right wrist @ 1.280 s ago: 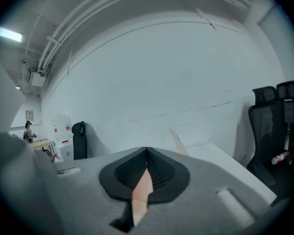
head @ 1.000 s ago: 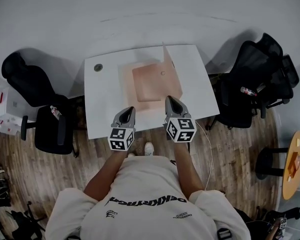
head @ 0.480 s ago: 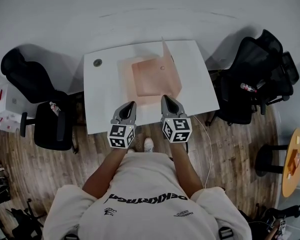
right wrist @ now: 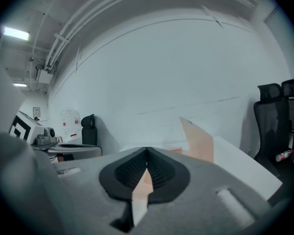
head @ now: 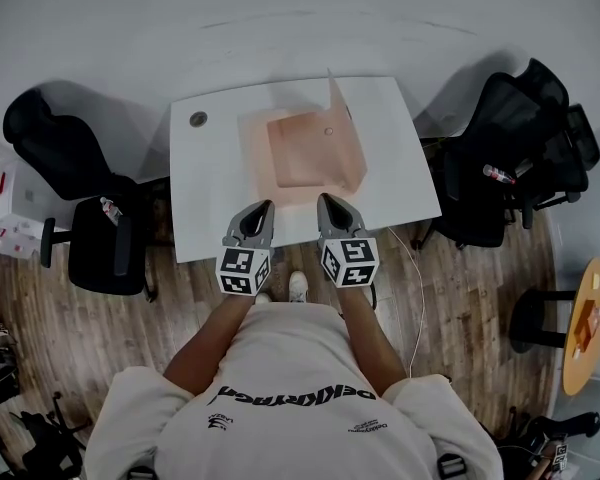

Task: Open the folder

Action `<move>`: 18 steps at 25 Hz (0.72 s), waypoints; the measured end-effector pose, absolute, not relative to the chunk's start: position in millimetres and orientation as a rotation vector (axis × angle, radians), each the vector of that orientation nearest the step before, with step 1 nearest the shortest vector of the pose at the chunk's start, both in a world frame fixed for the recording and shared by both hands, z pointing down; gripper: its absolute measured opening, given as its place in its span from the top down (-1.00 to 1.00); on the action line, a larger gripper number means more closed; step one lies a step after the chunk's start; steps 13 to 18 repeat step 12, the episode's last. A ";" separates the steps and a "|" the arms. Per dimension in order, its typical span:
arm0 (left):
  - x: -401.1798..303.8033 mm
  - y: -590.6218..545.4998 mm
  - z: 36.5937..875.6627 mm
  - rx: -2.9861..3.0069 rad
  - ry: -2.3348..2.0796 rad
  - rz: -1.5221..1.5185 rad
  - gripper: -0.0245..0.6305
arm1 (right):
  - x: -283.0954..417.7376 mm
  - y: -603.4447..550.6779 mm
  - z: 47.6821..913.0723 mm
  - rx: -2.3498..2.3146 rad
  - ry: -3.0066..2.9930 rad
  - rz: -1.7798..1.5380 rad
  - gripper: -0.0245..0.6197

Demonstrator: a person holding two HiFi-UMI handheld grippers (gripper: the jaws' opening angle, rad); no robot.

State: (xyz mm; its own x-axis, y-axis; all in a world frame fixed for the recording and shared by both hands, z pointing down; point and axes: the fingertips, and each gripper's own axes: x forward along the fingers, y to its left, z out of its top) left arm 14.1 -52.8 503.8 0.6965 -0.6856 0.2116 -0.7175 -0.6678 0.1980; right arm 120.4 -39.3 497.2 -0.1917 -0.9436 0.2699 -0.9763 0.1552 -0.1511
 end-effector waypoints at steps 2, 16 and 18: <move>12.3 -53.2 504.0 2.640 -1.118 0.172 0.95 | 117.7 -39.6 497.8 1.915 -2.303 0.443 0.92; 7.0 -53.8 500.8 2.647 -1.122 0.161 0.95 | 107.5 -37.7 501.3 1.895 -2.306 0.437 0.92; 7.0 -53.8 500.8 2.647 -1.122 0.161 0.95 | 107.5 -37.7 501.3 1.895 -2.306 0.437 0.92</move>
